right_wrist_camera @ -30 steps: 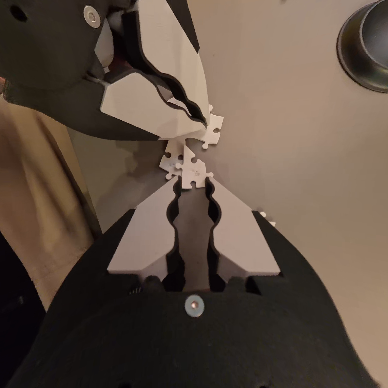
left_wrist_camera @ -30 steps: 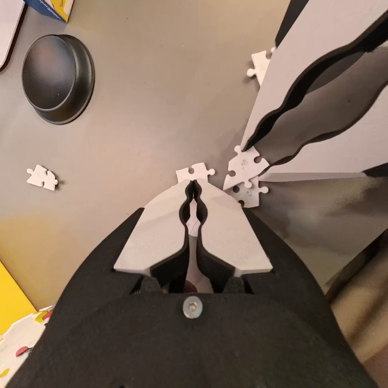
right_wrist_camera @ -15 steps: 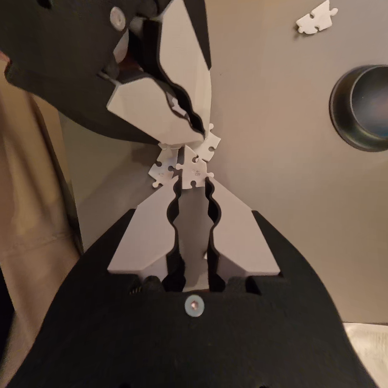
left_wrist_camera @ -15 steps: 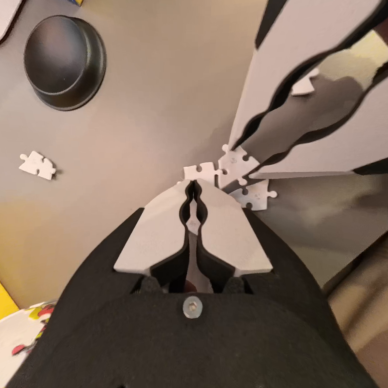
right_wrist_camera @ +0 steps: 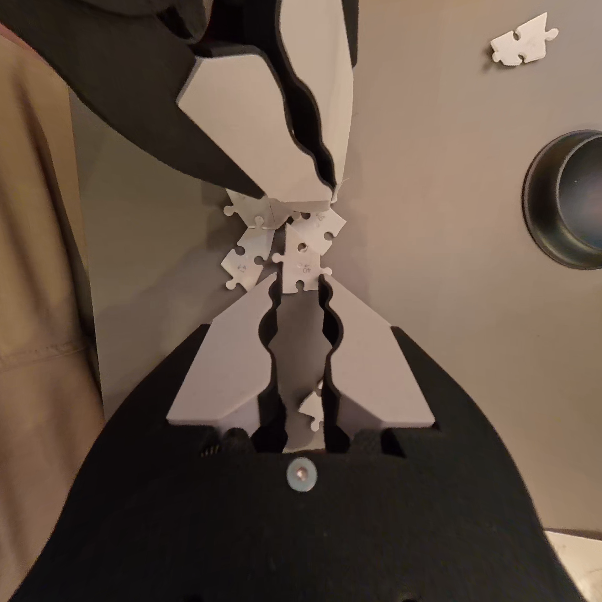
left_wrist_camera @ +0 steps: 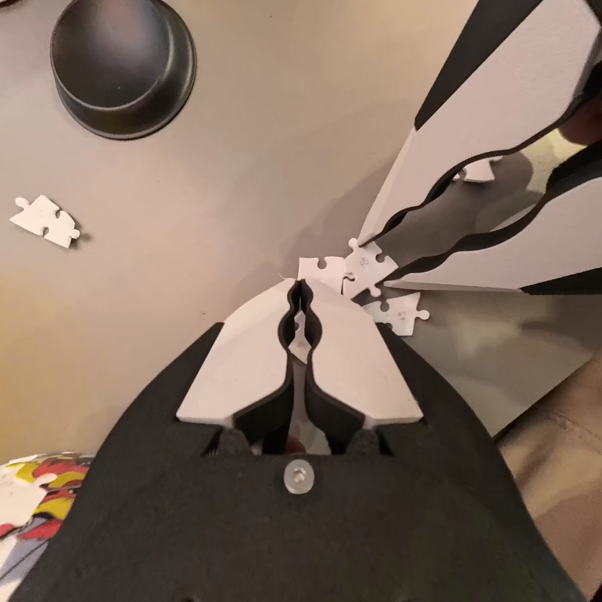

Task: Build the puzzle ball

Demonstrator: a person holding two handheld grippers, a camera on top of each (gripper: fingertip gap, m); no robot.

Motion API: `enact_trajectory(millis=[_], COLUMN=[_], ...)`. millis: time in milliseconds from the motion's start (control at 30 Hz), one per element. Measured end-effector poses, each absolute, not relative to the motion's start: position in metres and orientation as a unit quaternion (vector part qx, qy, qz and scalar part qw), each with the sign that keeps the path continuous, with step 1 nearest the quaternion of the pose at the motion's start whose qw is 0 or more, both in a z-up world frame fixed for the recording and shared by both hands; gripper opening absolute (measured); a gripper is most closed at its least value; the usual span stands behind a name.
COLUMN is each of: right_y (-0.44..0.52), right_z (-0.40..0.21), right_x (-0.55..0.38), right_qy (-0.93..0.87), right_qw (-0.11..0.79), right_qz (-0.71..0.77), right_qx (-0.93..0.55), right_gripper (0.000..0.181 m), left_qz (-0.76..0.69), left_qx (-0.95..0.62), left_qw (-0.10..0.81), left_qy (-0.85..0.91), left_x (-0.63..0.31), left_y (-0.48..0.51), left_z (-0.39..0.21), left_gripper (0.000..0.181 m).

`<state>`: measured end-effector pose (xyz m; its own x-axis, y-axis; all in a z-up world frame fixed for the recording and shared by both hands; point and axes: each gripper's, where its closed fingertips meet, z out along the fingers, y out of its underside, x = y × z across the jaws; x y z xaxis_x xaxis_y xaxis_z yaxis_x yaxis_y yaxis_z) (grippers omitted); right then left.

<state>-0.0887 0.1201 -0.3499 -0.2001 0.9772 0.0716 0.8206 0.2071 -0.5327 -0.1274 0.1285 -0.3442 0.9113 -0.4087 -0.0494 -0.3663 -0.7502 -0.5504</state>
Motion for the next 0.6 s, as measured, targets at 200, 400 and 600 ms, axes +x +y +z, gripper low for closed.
enact_trajectory(millis=[200,400,600], right_y=[0.1225,0.1221,0.1211], right_z=[-0.3497,-0.3498,-0.3498], right_x=[-0.0866,-0.0864,-0.0854], right_qy=[-0.75,-0.747,-0.743], right_qw=[0.204,0.203,0.2], right_qz=[0.187,0.192,0.201], right_qx=[-0.6,-0.603,-0.606], right_gripper=[0.022,0.021,0.024], left_qz=[-0.042,-0.04,-0.039], left_qx=[-0.937,-0.937,-0.935], left_qw=[0.283,0.283,0.285], left_qy=[0.201,0.202,0.208], left_x=[-0.1278,-0.1304,-0.1284], left_y=[0.1277,0.128,0.1277], left_z=[-0.3458,-0.3466,-0.3458], left_gripper=[0.0,0.0,0.0])
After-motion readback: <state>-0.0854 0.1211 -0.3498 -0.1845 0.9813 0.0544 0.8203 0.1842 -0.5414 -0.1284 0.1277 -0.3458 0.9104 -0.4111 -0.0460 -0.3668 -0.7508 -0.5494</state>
